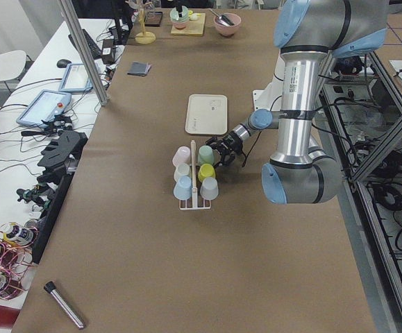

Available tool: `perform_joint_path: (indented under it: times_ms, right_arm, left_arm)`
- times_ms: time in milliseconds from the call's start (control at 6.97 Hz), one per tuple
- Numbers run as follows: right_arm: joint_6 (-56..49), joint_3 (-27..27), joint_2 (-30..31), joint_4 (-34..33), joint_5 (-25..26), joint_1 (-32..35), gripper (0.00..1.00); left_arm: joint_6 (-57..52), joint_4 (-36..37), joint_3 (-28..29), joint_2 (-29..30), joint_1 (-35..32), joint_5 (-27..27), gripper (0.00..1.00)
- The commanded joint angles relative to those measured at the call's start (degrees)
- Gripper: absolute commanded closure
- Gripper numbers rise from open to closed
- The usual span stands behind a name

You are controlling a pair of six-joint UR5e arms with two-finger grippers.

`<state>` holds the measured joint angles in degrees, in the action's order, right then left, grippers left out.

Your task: Pick up and place green cup on tray

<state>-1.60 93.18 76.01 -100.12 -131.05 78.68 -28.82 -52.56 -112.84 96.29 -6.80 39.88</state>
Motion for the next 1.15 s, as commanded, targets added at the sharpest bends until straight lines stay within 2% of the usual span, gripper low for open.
perform_joint_path:
  times_ms: [0, 430, 717, 1004]
  right_arm:
    - [-0.77, 2.18, 5.45, 0.01, 0.97, 2.60, 0.00]
    - [-5.08, 2.09, 10.46, 0.01, 1.77, 9.46, 0.00]
    - [-4.47, 1.57, 11.96, -0.25, 1.68, 10.17, 0.01]
    - [-2.89, 1.39, 13.02, -1.56, -0.77, 10.88, 0.02]
  left_arm:
    - [-1.49, -0.09, 0.08, 0.39, -0.50, -0.76, 0.03]
    - [-2.47, -0.09, -0.89, -0.04, -0.94, -1.20, 0.03]
    - [-2.38, -0.09, -0.89, -0.31, -1.20, -1.81, 0.03]
    - [-2.11, -0.09, -0.10, -0.22, -1.20, -2.35, 0.03]
